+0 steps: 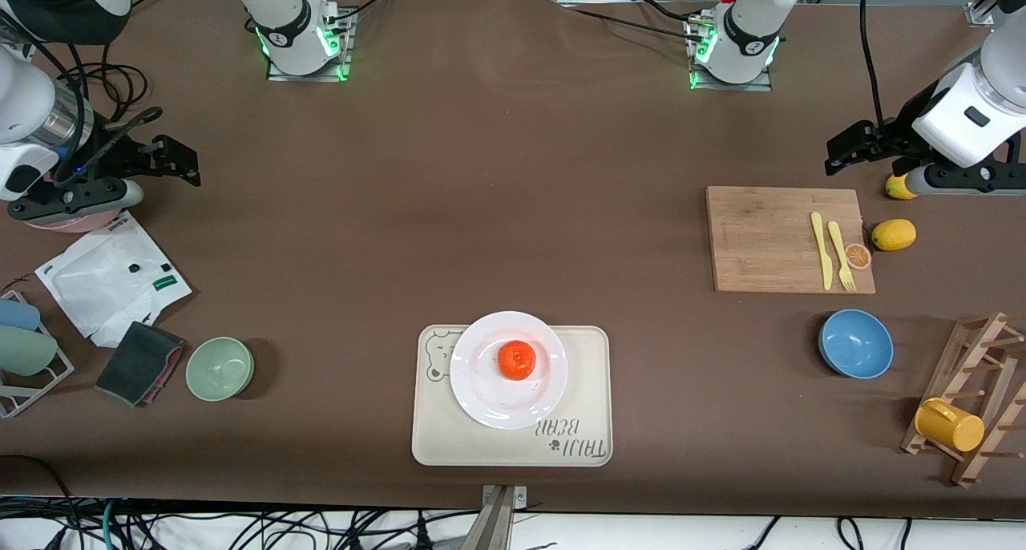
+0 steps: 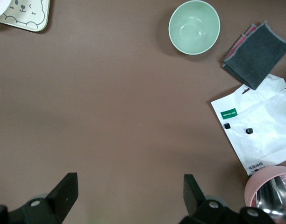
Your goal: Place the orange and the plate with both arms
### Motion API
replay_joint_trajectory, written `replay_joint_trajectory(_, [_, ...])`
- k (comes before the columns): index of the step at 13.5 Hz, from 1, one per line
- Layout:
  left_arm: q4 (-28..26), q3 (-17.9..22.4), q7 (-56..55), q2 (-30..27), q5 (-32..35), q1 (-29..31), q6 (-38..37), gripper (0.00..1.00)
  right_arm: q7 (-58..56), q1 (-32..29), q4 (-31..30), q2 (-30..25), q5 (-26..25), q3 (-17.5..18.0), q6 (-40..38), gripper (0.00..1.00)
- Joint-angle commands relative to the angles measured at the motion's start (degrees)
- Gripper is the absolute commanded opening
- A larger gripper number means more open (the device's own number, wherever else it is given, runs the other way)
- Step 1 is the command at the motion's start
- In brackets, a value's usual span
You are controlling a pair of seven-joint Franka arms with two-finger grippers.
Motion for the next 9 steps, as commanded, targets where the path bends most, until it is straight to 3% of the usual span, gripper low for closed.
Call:
replay_joint_trajectory(1, [0.4, 0.5, 0.2, -0.4, -0.5, -0.4, -0.9, 1.00, 1.1, 0.3, 3.8, 1.0, -0.5, 0.0, -2.1, 1.00])
replay_joint_trajectory(9, [0.4, 0.4, 0.2, -0.4, -0.5, -0.4, -0.9, 1.00, 1.6, 0.5, 5.3, 1.1, -0.1, 0.1, -3.3, 1.00])
